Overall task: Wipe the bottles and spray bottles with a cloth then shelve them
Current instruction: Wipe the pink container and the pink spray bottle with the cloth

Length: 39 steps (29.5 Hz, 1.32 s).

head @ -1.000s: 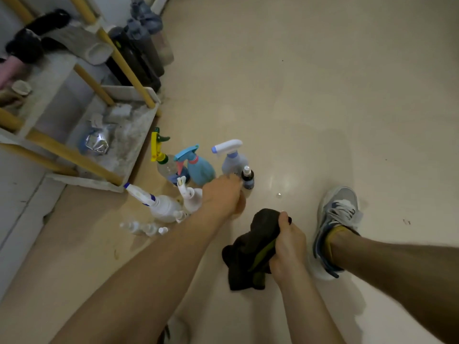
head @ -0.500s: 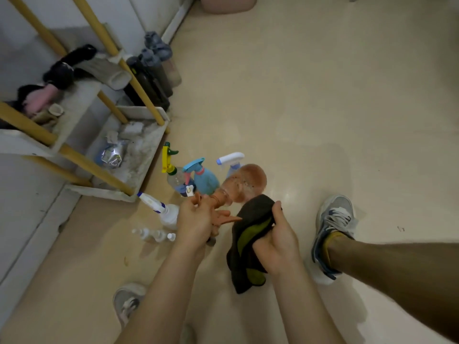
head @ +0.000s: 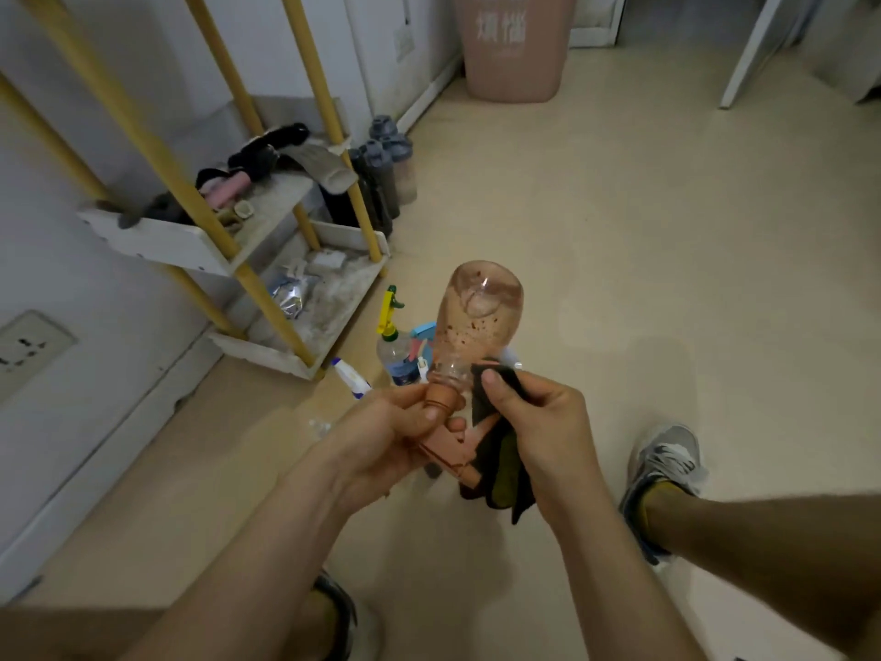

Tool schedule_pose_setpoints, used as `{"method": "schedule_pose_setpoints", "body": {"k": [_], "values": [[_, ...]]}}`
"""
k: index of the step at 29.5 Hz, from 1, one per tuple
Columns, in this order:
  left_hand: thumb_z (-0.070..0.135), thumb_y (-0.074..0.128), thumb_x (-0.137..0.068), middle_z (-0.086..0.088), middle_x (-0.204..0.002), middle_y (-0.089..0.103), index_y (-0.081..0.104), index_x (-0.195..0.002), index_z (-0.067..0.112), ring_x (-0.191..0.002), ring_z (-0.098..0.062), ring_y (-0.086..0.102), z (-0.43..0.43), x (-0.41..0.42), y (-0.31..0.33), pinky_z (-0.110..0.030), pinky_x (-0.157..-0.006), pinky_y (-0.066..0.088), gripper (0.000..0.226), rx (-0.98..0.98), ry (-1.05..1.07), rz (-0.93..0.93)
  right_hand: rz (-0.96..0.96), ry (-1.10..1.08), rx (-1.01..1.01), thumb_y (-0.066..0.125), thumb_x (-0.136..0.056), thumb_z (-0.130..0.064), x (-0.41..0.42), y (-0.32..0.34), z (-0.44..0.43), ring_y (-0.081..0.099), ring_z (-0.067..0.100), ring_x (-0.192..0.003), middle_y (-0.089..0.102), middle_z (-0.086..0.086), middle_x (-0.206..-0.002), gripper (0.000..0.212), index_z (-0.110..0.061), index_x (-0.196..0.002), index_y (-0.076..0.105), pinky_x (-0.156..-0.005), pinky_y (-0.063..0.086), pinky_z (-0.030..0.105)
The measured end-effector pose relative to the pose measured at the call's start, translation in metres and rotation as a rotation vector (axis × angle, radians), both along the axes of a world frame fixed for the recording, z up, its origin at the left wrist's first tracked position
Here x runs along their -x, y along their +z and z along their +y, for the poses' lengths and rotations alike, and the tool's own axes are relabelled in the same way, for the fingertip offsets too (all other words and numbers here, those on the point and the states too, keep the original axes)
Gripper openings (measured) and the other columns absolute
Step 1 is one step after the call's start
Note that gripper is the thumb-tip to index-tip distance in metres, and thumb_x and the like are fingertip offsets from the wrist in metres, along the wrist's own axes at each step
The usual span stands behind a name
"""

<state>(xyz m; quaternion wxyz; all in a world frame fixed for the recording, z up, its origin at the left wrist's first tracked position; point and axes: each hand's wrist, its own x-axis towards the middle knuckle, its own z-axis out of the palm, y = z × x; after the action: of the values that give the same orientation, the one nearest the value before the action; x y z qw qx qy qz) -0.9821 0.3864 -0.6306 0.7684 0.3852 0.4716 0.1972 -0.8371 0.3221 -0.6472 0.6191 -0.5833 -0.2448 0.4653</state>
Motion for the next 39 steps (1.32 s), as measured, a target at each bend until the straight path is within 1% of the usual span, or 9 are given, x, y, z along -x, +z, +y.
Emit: {"method": "schedule_pose_setpoints", "body": {"k": [4,9,13,15,20,24,29,34,39], "values": [[0.001,0.057,-0.069,-0.013,-0.079,0.067,0.064,-0.114,-0.006,-0.070,-0.020,0.067,0.001,0.005,0.018,-0.033,-0.064,0.058,0.046,0.017,0.057,-0.053,-0.083,0.008,-0.053,0.067,-0.089,-0.009,0.001,0.023,-0.004,0.071,0.015,-0.077,0.077,0.001,-0.083,0.016,-0.020,-0.095,0.078,-0.067,0.057,0.025],[-0.001,0.053,-0.088,-0.021,-0.093,0.063,0.061,-0.114,-0.011,-0.074,-0.022,0.061,-0.010,-0.002,0.020,-0.051,-0.096,0.051,0.029,-0.086,0.148,-0.055,-0.107,-0.125,-0.237,0.058,-0.095,-0.034,0.011,0.063,-0.012,0.064,0.007,-0.065,0.068,-0.001,-0.069,0.031,-0.023,-0.074,0.077,-0.058,0.054,0.025],[0.011,0.049,-0.099,-0.014,-0.096,0.073,0.067,-0.110,0.002,-0.085,-0.023,0.071,-0.036,-0.012,0.030,-0.029,-0.066,0.056,0.023,-0.235,0.275,-0.092,-0.578,0.236,-0.229,0.035,-0.093,-0.056,0.053,0.047,-0.019,0.041,-0.007,-0.132,0.054,-0.023,-0.135,0.048,-0.035,-0.127,0.062,-0.113,0.036,0.036],[0.014,0.047,-0.101,-0.004,-0.091,0.075,0.068,-0.108,0.013,-0.084,-0.018,0.073,-0.042,-0.012,0.034,-0.026,-0.066,0.056,0.022,-0.362,0.292,-0.022,-0.693,0.270,-0.208,0.028,-0.092,-0.056,0.052,0.033,-0.015,0.018,-0.011,-0.142,0.036,-0.029,-0.145,0.050,-0.043,-0.136,0.049,-0.120,0.021,0.043],[0.022,0.048,-0.101,-0.001,-0.065,0.055,0.066,-0.102,0.021,-0.052,-0.009,0.047,-0.040,-0.012,0.046,-0.017,-0.044,0.039,0.018,-0.555,0.289,0.090,-0.714,0.150,-0.179,0.037,-0.102,-0.041,0.019,0.027,0.018,0.008,-0.002,-0.147,0.022,-0.022,-0.155,0.042,-0.045,-0.143,0.033,-0.122,0.016,0.042],[0.023,0.051,-0.099,-0.006,-0.071,0.058,0.059,-0.115,0.039,-0.063,-0.014,0.057,-0.050,-0.010,0.045,-0.022,-0.060,0.054,0.023,-0.672,0.242,0.126,-0.270,-0.012,-0.090,0.038,-0.105,-0.032,0.012,0.027,0.025,0.018,0.006,-0.147,0.016,-0.014,-0.161,0.044,-0.037,-0.149,0.033,-0.121,0.023,0.040],[0.022,0.048,-0.102,0.009,-0.073,0.066,0.061,-0.121,0.028,-0.063,-0.003,0.059,-0.045,-0.010,0.044,-0.023,-0.063,0.049,0.024,-0.905,0.151,0.203,-0.300,0.128,-0.291,0.041,-0.103,-0.028,0.055,0.042,-0.009,0.002,-0.011,-0.144,0.017,-0.037,-0.147,0.034,-0.051,-0.128,0.043,-0.120,0.015,0.023],[0.020,0.047,-0.102,0.013,-0.076,0.063,0.040,-0.145,0.034,-0.071,0.003,0.058,-0.056,-0.010,0.034,-0.008,-0.066,0.042,0.046,-1.098,0.034,0.356,-0.291,-0.012,-0.087,0.048,-0.092,-0.049,0.019,0.044,0.028,0.019,0.010,-0.148,0.018,-0.017,-0.160,0.057,-0.034,-0.146,0.040,-0.119,0.026,0.044],[0.035,0.026,-0.097,0.008,-0.124,0.054,0.024,-0.152,0.033,-0.100,-0.015,0.051,-0.071,-0.013,0.018,-0.026,-0.081,0.042,0.055,-1.388,-0.324,0.554,0.244,-0.142,0.058,0.083,-0.068,-0.029,-0.019,0.023,0.037,0.068,0.030,-0.104,0.058,0.016,-0.131,0.092,-0.015,-0.144,0.034,-0.070,0.060,0.040]]}}
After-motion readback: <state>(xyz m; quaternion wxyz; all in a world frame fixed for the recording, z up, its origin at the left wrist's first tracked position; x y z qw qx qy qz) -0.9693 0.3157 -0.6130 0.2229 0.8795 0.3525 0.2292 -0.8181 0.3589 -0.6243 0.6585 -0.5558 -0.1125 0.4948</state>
